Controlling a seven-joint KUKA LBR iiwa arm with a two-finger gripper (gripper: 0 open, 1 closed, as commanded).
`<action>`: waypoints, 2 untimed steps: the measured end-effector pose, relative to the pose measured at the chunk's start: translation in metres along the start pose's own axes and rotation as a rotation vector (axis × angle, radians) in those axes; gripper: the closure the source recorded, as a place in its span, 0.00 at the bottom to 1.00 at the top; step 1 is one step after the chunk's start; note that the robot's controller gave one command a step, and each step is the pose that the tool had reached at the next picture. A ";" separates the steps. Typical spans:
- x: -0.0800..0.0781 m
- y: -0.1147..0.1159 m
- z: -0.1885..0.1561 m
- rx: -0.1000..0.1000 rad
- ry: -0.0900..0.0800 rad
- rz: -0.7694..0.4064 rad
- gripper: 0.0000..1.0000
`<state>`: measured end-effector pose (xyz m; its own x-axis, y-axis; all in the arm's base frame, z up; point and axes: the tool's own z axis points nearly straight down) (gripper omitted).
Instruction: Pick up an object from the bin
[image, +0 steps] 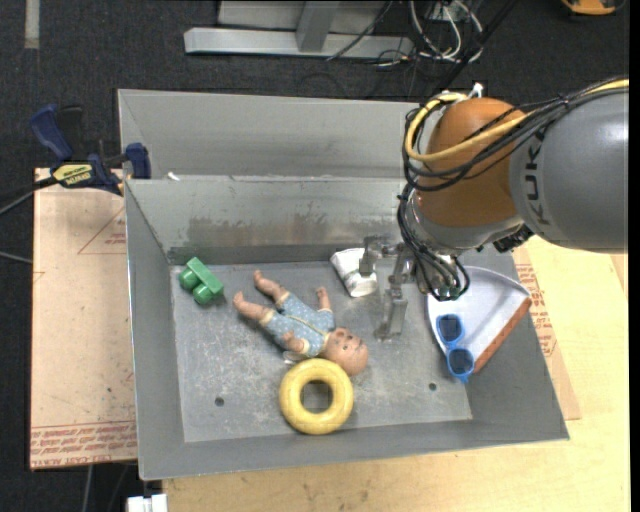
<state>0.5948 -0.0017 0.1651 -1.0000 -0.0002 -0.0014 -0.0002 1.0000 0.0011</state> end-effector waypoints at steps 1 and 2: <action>0.000 0.000 0.000 0.000 0.000 0.000 0.00; 0.028 0.009 0.033 0.001 -0.008 -0.057 0.00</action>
Offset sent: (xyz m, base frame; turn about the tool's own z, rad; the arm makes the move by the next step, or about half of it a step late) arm -0.0714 0.0232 -0.0836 -0.1397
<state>0.5664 0.0071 0.1320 -0.9983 -0.0573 -0.0092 -0.0573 0.9984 0.0000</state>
